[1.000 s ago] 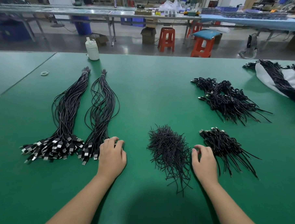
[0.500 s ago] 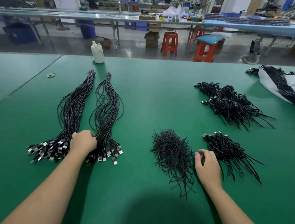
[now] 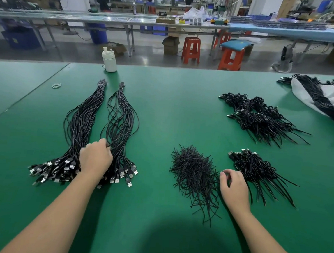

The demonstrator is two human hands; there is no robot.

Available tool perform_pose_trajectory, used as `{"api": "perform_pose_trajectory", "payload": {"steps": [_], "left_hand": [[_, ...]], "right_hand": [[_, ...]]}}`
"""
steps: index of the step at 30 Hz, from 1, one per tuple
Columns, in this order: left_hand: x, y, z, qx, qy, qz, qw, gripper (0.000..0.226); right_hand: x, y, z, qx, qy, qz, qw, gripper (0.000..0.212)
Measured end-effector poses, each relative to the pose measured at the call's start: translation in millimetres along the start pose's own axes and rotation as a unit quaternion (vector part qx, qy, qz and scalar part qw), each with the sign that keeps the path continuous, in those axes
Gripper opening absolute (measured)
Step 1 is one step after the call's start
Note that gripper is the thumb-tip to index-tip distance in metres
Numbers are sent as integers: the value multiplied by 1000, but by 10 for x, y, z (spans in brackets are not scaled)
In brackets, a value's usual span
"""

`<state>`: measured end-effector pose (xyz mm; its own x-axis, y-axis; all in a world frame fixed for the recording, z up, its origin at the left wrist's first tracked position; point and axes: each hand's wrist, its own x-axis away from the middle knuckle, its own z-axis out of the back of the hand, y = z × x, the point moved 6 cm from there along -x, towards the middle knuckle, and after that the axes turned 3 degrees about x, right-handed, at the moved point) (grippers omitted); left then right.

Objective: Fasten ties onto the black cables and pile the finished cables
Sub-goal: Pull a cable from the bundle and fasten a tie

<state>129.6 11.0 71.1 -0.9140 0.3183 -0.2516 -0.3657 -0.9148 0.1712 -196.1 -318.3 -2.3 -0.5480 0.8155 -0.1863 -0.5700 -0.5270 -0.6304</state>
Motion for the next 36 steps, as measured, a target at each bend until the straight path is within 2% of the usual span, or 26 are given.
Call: {"api": "perform_pose_trajectory", "payload": {"steps": [2, 4, 7, 11, 13, 16, 21, 24, 26, 27, 29, 30, 31, 33, 35, 36], "left_hand": [[24, 131, 91, 10, 38, -45, 998, 15], [40, 272, 120, 16, 18, -67, 997, 16], [120, 537, 22, -71, -95, -107, 987, 16], [509, 982, -107, -179, -231, -225, 929, 20], [815, 1206, -142, -168, -304, -299, 889, 22], [1129, 1459, -37, -138, -377, -346, 848, 18], [1395, 1693, 236, -57, -450, -362, 814, 29], [1459, 1777, 336, 16, -474, -359, 804, 17], [1374, 1814, 382, 66, -453, -350, 817, 23], [1298, 1831, 402, 102, -428, -343, 830, 28], [1117, 1869, 444, 207, -378, -298, 852, 25], [1029, 1872, 459, 279, -365, -254, 851, 20], [940, 1862, 457, 364, -361, -194, 836, 16], [817, 1814, 444, 532, -363, -57, 763, 10], [800, 1808, 429, 661, -377, 38, 648, 14], [813, 1825, 423, 707, -379, 59, 594, 17]], "right_hand": [[-3, -4, -3, 1, -1, 1, 1000, 19], [-4, -4, -1, 0, -1, 0, 1000, 18], [2, -5, 5, -1, -1, 0, 1000, 18], [3, -9, 3, -2, -3, -3, 1000, 18], [8, -9, 8, -6, -1, -3, 1000, 19], [22, -11, 18, -21, -1, -5, 1000, 20], [38, -50, 108, -69, 11, -3, 998, 21], [104, -188, 219, -100, 31, 23, 994, 19], [173, -464, 212, -123, -19, 72, 990, 28], [231, -658, 162, -162, -84, 91, 979, 34], [393, -1065, 25, -273, -244, 92, 926, 41], [448, -1229, -16, -311, -288, 91, 901, 39], [467, -1345, -31, -332, -301, 91, 890, 35], [420, -1485, 25, -332, -265, 94, 901, 25], [355, -1560, 103, -306, -228, 103, 918, 25], [335, -1575, 114, -309, -223, 98, 919, 27]]}}
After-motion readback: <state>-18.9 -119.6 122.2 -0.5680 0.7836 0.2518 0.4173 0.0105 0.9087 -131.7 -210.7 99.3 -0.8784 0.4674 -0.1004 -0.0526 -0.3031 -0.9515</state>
